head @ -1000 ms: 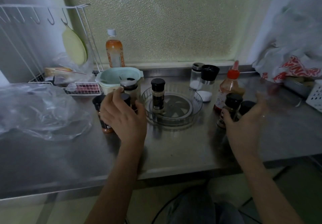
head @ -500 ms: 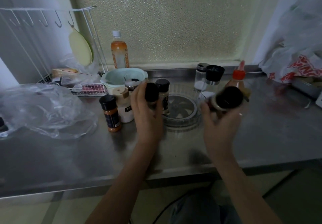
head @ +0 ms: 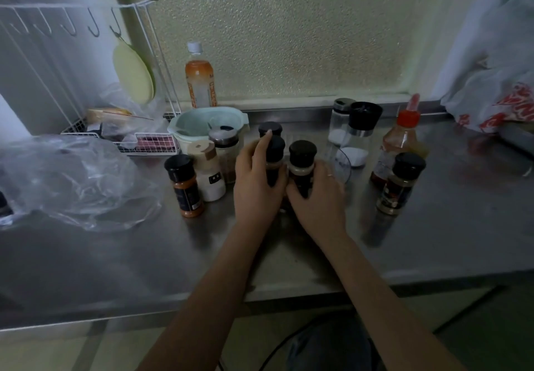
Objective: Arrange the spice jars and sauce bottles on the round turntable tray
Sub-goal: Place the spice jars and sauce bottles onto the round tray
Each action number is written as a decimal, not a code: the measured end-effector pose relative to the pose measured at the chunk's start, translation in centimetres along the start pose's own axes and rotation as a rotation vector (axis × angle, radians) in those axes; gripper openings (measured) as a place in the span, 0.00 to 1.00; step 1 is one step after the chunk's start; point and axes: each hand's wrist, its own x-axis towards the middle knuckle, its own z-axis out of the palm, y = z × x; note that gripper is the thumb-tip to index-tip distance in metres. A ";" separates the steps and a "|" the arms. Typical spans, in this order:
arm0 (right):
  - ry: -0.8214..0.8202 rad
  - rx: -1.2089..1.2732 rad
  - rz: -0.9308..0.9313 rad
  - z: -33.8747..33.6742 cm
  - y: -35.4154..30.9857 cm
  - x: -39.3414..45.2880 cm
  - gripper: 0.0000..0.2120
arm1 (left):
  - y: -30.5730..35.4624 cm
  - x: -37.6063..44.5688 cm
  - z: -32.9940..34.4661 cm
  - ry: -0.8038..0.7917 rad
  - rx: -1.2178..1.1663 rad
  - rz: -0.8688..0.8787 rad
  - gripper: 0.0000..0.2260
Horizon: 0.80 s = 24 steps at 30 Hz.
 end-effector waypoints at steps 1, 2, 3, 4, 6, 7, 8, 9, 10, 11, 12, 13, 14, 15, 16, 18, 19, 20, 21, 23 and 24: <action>-0.028 0.022 -0.022 -0.1 -0.2 -0.4 0.24 | -0.1 -0.1 -0.1 -0.014 0.003 -0.009 0.29; -0.031 0.065 -0.036 -0.4 -0.3 -0.7 0.26 | -0.2 -0.1 -0.2 -0.018 0.003 -0.012 0.30; 0.005 0.103 -0.051 -0.8 -0.5 -1.0 0.27 | -0.3 -0.1 -0.4 -0.001 0.011 -0.006 0.31; 0.093 0.117 -0.078 -1.5 -0.5 -1.2 0.26 | -0.4 0.0 -0.7 0.042 0.032 0.006 0.31; 0.399 0.055 -0.139 -3.1 -0.1 -1.3 0.21 | -0.7 0.0 -1.4 0.208 0.113 0.011 0.28; 0.557 0.007 -0.138 -3.9 0.4 -1.2 0.20 | -0.8 0.0 -1.9 0.315 0.156 -0.011 0.25; 0.675 -0.044 -0.108 -4.6 1.1 -1.1 0.20 | -1.1 0.1 -2.3 0.423 0.186 -0.045 0.23; 0.739 -0.091 -0.045 -5.1 1.8 -1.0 0.20 | -1.4 0.2 -2.6 0.522 0.197 -0.092 0.21; 0.755 -0.124 0.051 -5.3 2.6 -0.9 0.22 | -1.7 0.4 -2.9 0.603 0.195 -0.159 0.20; 0.737 -0.130 0.156 -5.4 3.2 -0.8 0.24 | -2.0 0.7 -3.2 0.663 0.189 -0.234 0.20; 0.710 -0.111 0.243 -5.3 3.7 -0.6 0.26 | -2.2 0.9 -3.4 0.694 0.184 -0.301 0.20; 0.688 -0.088 0.298 -5.2 4.1 -0.5 0.28 | -2.3 1.1 -3.5 0.699 0.184 -0.349 0.22; 0.666 -0.075 0.328 -5.1 4.3 -0.4 0.29 | -2.5 1.1 -3.5 0.679 0.186 -0.383 0.24; 0.646 -0.077 0.342 -5.0 4.6 -0.3 0.29 | -2.6 1.0 -3.5 0.645 0.184 -0.413 0.26; 0.628 -0.086 0.357 -4.9 4.8 -0.2 0.30 | -2.8 1.0 -3.5 0.608 0.176 -0.447 0.27; 0.597 -0.091 0.406 -4.9 5.4 0.0 0.30 | -3.6 1.1 -3.5 0.539 0.162 -0.513 0.28; 0.577 -0.090 0.441 -4.9 5.6 0.1 0.30 | -4.1 1.1 -3.5 0.501 0.177 -0.538 0.26; 0.550 -0.095 0.476 -4.9 5.7 0.3 0.30 | -4.5 1.1 -3.5 0.466 0.212 -0.545 0.24; 0.518 -0.107 0.503 -4.9 5.9 0.5 0.31 | -4.8 1.1 -3.5 0.440 0.257 -0.536 0.21; 0.444 -0.126 0.529 -4.8 6.1 0.9 0.31 | -4.9 1.0 -3.5 0.420 0.311 -0.513 0.18; 0.412 -0.131 0.527 -4.8 6.1 1.0 0.30 | -4.8 1.0 -3.6 0.429 0.300 -0.509 0.18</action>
